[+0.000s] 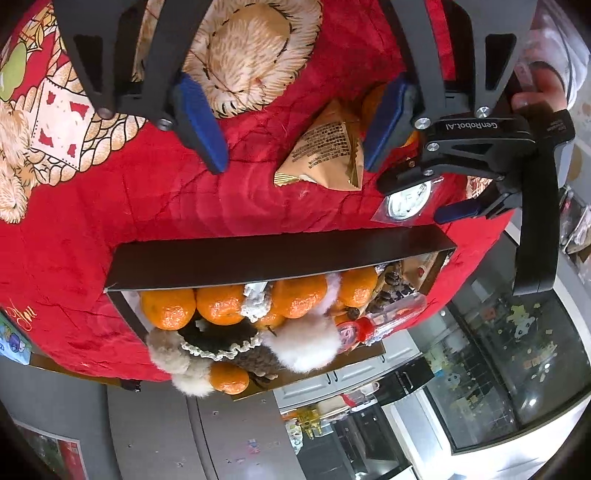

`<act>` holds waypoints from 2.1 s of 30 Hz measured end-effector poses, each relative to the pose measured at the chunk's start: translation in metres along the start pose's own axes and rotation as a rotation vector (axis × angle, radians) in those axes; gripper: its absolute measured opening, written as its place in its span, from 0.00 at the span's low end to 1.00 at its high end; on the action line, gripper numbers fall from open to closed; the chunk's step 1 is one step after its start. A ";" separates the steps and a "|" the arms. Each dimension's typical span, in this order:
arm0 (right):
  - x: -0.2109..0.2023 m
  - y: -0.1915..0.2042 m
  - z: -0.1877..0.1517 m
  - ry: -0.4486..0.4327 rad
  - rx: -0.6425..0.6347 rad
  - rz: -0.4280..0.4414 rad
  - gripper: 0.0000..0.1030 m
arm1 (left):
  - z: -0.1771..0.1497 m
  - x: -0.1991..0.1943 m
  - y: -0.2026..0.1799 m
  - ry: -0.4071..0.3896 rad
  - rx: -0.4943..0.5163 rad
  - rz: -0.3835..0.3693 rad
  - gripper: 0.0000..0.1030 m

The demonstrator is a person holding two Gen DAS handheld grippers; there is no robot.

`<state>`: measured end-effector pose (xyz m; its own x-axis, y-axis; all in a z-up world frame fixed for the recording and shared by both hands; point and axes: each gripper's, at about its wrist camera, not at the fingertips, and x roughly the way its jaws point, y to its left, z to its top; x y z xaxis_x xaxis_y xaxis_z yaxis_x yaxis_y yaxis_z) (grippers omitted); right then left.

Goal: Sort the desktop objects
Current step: 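Close the right tool on the brown paper snack packet while the left tool closes on the bagged round tin, then lift the snack packet with the right tool while the left tool lifts the bagged tin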

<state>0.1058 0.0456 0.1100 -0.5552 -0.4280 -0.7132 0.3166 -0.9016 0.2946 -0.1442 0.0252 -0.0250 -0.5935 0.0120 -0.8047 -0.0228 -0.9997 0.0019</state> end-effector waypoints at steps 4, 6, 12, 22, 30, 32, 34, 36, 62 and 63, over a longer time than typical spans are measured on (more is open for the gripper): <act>0.000 0.009 -0.001 0.015 -0.053 0.017 0.37 | 0.001 0.000 -0.002 0.000 0.009 -0.004 1.00; 0.001 0.017 -0.003 0.027 -0.096 0.011 0.36 | 0.002 -0.001 -0.003 -0.007 0.020 -0.016 0.93; -0.002 0.017 -0.004 0.023 -0.104 0.021 0.31 | 0.003 -0.010 -0.013 -0.049 0.054 -0.037 0.64; -0.006 0.019 -0.011 0.015 -0.110 0.038 0.30 | 0.006 -0.013 -0.010 -0.085 0.020 -0.040 0.60; -0.013 0.012 -0.013 0.011 -0.110 0.040 0.30 | -0.024 -0.043 0.005 -0.155 0.051 -0.024 0.59; -0.014 0.012 -0.013 0.010 -0.111 0.038 0.30 | -0.025 -0.045 0.003 -0.161 0.055 -0.027 0.59; -0.014 0.011 -0.013 0.011 -0.108 0.038 0.30 | -0.025 -0.045 0.001 -0.155 0.062 -0.031 0.59; -0.014 0.010 -0.013 0.010 -0.099 0.037 0.30 | -0.027 -0.045 0.000 -0.151 0.064 -0.035 0.59; -0.055 0.027 -0.004 -0.188 -0.202 -0.134 0.30 | -0.023 -0.077 -0.006 -0.260 0.067 0.003 0.59; -0.056 0.029 -0.004 -0.193 -0.206 -0.132 0.30 | -0.024 -0.077 -0.007 -0.258 0.069 0.005 0.59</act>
<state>0.1485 0.0439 0.1557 -0.7316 -0.3299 -0.5965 0.3704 -0.9270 0.0585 -0.0791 0.0308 0.0234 -0.7788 0.0201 -0.6269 -0.0687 -0.9962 0.0533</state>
